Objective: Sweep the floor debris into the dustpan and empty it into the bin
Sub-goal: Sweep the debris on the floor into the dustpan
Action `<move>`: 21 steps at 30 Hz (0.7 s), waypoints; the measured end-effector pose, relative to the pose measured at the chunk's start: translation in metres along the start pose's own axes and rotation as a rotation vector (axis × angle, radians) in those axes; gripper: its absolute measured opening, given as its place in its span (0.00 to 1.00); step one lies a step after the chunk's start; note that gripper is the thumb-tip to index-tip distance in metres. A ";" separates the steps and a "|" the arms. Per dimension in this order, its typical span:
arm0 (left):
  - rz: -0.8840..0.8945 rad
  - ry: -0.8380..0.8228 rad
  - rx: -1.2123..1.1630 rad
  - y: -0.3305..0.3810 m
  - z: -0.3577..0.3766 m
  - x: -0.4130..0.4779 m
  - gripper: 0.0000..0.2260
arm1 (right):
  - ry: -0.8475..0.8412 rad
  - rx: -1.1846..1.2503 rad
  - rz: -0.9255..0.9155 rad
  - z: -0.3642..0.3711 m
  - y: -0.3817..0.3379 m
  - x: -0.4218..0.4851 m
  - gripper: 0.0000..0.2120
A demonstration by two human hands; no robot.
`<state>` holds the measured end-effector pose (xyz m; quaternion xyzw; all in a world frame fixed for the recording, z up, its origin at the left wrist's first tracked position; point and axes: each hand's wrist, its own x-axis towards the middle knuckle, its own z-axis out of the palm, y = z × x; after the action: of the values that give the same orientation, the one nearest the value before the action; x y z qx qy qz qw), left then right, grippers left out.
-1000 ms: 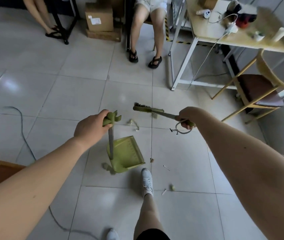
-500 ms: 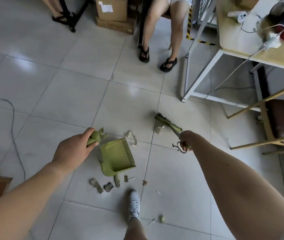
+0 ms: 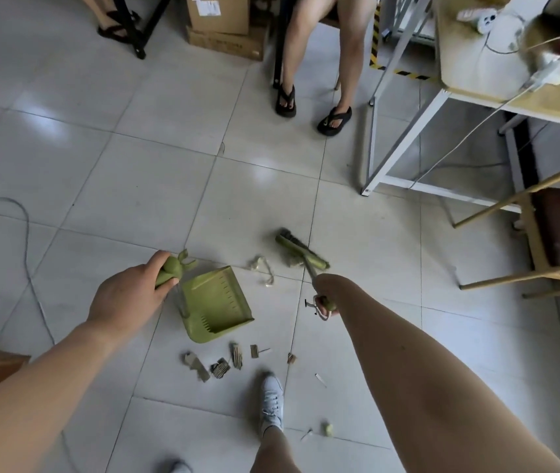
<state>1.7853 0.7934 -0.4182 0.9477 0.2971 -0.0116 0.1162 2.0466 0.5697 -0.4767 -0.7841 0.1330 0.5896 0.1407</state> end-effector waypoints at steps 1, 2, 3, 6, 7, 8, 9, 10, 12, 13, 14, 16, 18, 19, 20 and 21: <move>0.007 0.004 0.011 -0.005 0.000 -0.005 0.14 | -0.003 -0.011 -0.014 0.012 0.004 -0.003 0.15; 0.011 0.009 0.016 -0.011 0.000 -0.011 0.14 | -0.001 -0.038 -0.034 0.025 0.010 -0.007 0.15; 0.017 0.013 0.014 -0.018 -0.001 -0.017 0.14 | -0.002 -0.058 -0.056 0.038 0.016 -0.010 0.14; 0.060 0.037 0.027 -0.039 -0.003 -0.041 0.14 | 0.011 -0.010 -0.134 0.079 0.040 -0.017 0.12; 0.076 0.046 0.035 -0.046 -0.005 -0.051 0.14 | 0.024 -0.014 -0.132 0.094 0.048 -0.019 0.11; 0.091 0.051 0.040 -0.054 -0.007 -0.061 0.15 | 0.031 -0.028 -0.103 0.108 0.057 -0.020 0.11; 0.106 0.053 0.043 -0.062 -0.009 -0.072 0.15 | 0.035 -0.046 -0.066 0.122 0.066 -0.024 0.11; 0.119 0.053 0.047 -0.071 -0.011 -0.083 0.15 | 0.041 -0.065 -0.053 0.136 0.075 -0.026 0.10; 0.142 0.057 0.054 -0.089 -0.016 -0.103 0.16 | 0.073 -0.099 -0.100 0.163 0.093 -0.028 0.10; 0.153 0.066 0.058 -0.098 -0.018 -0.114 0.16 | 0.088 -0.135 -0.103 0.174 0.101 -0.032 0.10; 0.161 0.075 0.061 -0.106 -0.021 -0.124 0.16 | 0.099 -0.184 -0.091 0.186 0.111 -0.036 0.10; 0.162 0.086 0.060 -0.119 -0.027 -0.146 0.16 | 0.107 -0.219 -0.061 0.208 0.128 -0.047 0.09; 0.163 0.085 0.067 -0.130 -0.032 -0.165 0.15 | 0.112 -0.248 -0.071 0.228 0.144 -0.057 0.07; 0.172 0.083 0.074 -0.134 -0.034 -0.173 0.14 | 0.121 -0.270 -0.082 0.237 0.153 -0.062 0.07; 0.182 0.082 0.083 -0.138 -0.036 -0.180 0.14 | 0.136 -0.295 -0.087 0.245 0.162 -0.066 0.08; 0.190 0.080 0.093 -0.141 -0.039 -0.186 0.14 | 0.152 -0.303 -0.080 0.252 0.170 -0.070 0.09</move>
<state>1.5507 0.8097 -0.3937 0.9756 0.2094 0.0236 0.0610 1.7401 0.5106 -0.4873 -0.8433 0.0218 0.5359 0.0339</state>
